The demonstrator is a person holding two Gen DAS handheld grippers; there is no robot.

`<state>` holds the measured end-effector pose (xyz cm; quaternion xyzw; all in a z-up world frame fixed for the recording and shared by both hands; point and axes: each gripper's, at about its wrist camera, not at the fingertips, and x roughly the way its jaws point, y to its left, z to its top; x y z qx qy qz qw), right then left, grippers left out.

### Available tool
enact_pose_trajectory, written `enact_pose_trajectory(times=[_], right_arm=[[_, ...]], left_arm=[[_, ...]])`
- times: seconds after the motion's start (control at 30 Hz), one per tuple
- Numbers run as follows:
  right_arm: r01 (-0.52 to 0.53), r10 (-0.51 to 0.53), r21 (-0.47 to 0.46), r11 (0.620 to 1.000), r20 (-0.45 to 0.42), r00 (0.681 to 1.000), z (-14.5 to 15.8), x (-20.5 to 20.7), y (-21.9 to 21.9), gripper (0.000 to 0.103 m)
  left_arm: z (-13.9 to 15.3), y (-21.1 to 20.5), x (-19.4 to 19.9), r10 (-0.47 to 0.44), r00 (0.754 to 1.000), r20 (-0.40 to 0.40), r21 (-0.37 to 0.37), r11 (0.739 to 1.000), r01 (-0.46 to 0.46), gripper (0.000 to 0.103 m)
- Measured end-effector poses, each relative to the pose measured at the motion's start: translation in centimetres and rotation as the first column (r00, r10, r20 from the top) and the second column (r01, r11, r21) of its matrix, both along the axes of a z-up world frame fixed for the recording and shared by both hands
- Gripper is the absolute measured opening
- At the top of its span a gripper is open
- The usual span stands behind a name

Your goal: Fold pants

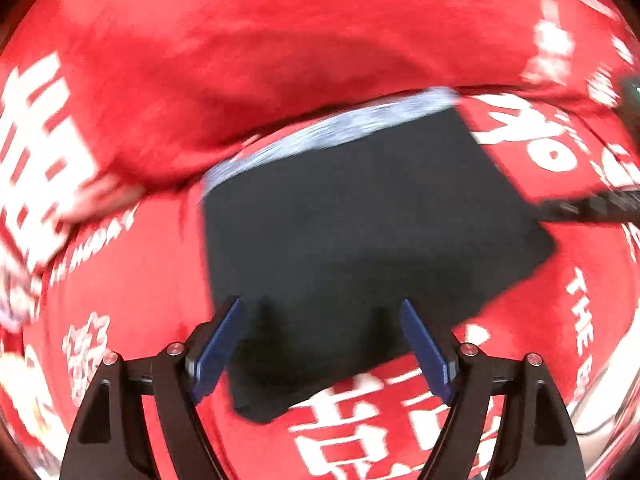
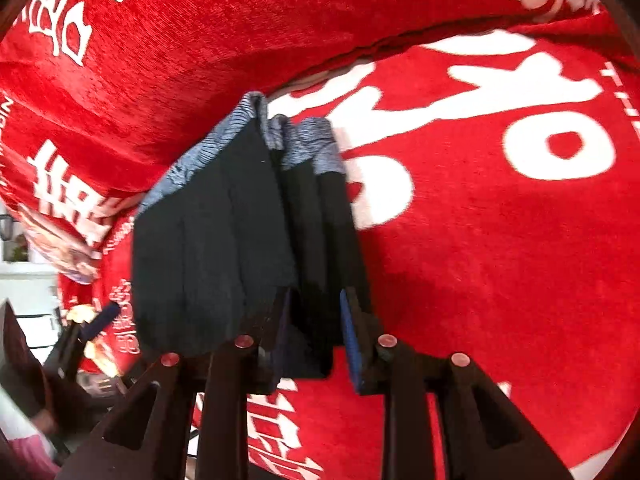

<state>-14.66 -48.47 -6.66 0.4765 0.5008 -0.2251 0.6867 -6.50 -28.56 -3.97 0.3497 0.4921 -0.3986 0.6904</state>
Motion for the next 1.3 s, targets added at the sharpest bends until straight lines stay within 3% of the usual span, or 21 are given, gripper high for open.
enact_pose_trajectory(times=[0.13,0.27,0.37,0.43,0.57,0.6,0.7,1.0,1.23,1.3], right_arm=[[0.015,-0.02,-0.087,0.996,-0.057,0.998,1.9,-0.7,0.8,0.028],[-0.019,0.018,-0.141,0.99,-0.006,1.0,4.1,0.0,2.8,0.028],[-0.086,0.081,-0.127,0.988,-0.04,0.996,3.1,1.6,4.3,0.028],[-0.131,0.117,-0.114,0.985,-0.119,0.986,1.0,2.7,4.9,0.027],[-0.071,0.06,-0.092,0.993,-0.118,0.991,0.1,2.4,4.6,0.028],[-0.07,0.058,-0.095,0.993,-0.122,0.991,0.3,2.3,4.7,0.032],[-0.082,0.064,-0.112,0.99,-0.152,0.986,0.9,1.8,5.1,0.038],[-0.045,0.03,-0.105,0.993,-0.142,0.989,2.0,0.5,5.5,0.05],[-0.022,0.012,-0.102,0.995,-0.096,0.995,2.6,0.0,4.1,0.079],[-0.009,0.002,-0.104,0.995,-0.067,0.998,2.7,-0.1,3.7,0.082]], left_arm=[[-0.8,1.8,2.5,0.107,0.994,0.018,0.027,0.994,-0.107,0.081],[-3.1,2.7,4.0,0.152,0.988,-0.035,0.095,0.984,-0.148,0.081],[-3.8,2.5,4.2,0.165,0.985,-0.052,0.116,0.981,-0.159,0.081],[-3.8,2.5,4.2,0.159,0.986,-0.059,0.12,0.981,-0.151,0.081],[-3.7,2.7,4.2,0.166,0.983,-0.074,0.122,0.98,-0.156,0.081],[-3.5,2.6,4.3,0.167,0.983,-0.079,0.125,0.98,-0.157,0.082],[-3.4,2.8,4.4,0.18,0.981,-0.072,0.13,0.977,-0.17,0.098],[-3.4,2.8,4.5,0.172,0.982,-0.076,0.14,0.977,-0.16,0.099],[-3.7,2.6,4.7,0.176,0.98,-0.092,0.145,0.976,-0.162,0.099],[-3.7,2.6,4.7,0.181,0.978,-0.099,0.144,0.976,-0.166,0.099]])
